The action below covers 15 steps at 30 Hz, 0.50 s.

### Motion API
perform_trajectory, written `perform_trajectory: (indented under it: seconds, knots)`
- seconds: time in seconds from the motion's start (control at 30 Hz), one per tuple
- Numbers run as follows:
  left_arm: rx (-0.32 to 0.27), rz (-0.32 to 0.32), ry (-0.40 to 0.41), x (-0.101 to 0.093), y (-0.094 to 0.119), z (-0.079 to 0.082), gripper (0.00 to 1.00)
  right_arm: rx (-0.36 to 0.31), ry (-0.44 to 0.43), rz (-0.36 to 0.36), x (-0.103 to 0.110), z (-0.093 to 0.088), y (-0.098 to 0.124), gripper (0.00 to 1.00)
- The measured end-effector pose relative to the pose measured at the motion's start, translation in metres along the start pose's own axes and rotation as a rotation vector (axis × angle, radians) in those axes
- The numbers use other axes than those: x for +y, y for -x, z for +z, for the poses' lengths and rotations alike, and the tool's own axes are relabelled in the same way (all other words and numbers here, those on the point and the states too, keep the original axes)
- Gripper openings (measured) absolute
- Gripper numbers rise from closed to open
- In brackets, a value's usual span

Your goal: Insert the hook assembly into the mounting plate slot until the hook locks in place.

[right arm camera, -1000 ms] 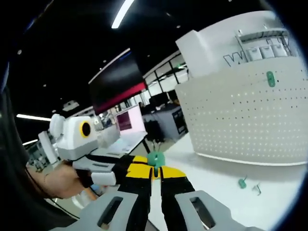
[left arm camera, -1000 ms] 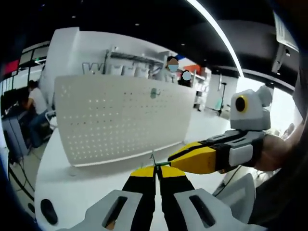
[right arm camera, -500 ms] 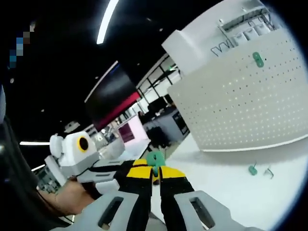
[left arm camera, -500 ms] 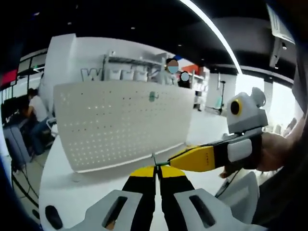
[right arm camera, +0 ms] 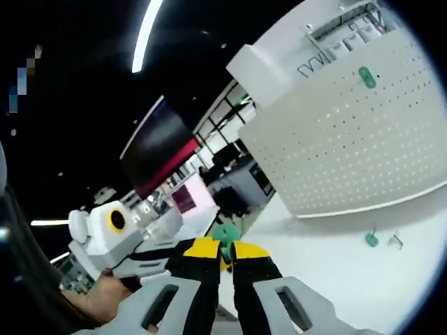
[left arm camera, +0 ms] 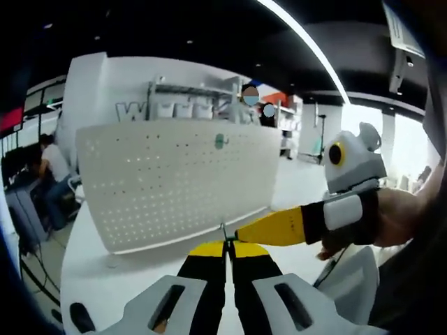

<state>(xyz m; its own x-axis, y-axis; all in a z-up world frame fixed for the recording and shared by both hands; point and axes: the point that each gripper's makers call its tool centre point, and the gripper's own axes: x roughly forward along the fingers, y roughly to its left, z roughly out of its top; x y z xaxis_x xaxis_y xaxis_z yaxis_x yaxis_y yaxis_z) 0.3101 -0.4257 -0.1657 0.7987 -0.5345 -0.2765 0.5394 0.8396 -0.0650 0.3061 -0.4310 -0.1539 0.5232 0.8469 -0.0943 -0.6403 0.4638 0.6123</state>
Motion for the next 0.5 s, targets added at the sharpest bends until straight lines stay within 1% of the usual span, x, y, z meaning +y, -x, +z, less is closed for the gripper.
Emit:
perform_trajectory:
  seconds: [0.07,0.17,0.2,0.23,0.37,0.43,0.5]
  knots:
    - [-0.003,0.004,0.002,0.0008,0.0001,0.0007,0.01,-0.005,-0.030,-0.001,-0.0009,-0.0001,-0.0004,0.03]
    - [-0.001,0.006,0.000,0.0010,-0.0001,0.0000,0.01,-0.002,-0.018,-0.007,-0.0009,-0.0012,-0.0009,0.03]
    - [0.002,0.005,-0.004,0.0007,-0.0001,-0.0005,0.01,0.001,-0.007,-0.011,-0.0014,-0.0016,-0.0008,0.02]
    - [0.002,0.003,-0.007,0.0002,-0.0001,-0.0006,0.01,0.001,0.024,-0.023,-0.0031,-0.0017,-0.0001,0.01]
    - [0.007,0.003,-0.051,-0.0023,-0.0005,-0.0023,0.02,0.014,0.032,-0.023,-0.0035,-0.0032,0.0009,0.00]
    - [0.012,-0.005,-0.067,-0.0036,-0.0018,-0.0029,0.02,0.017,0.063,-0.035,-0.0040,-0.0033,0.0027,0.00]
    - [0.014,-0.009,-0.085,-0.0051,-0.0029,-0.0037,0.02,0.018,0.075,-0.038,-0.0051,-0.0035,0.0037,0.00]
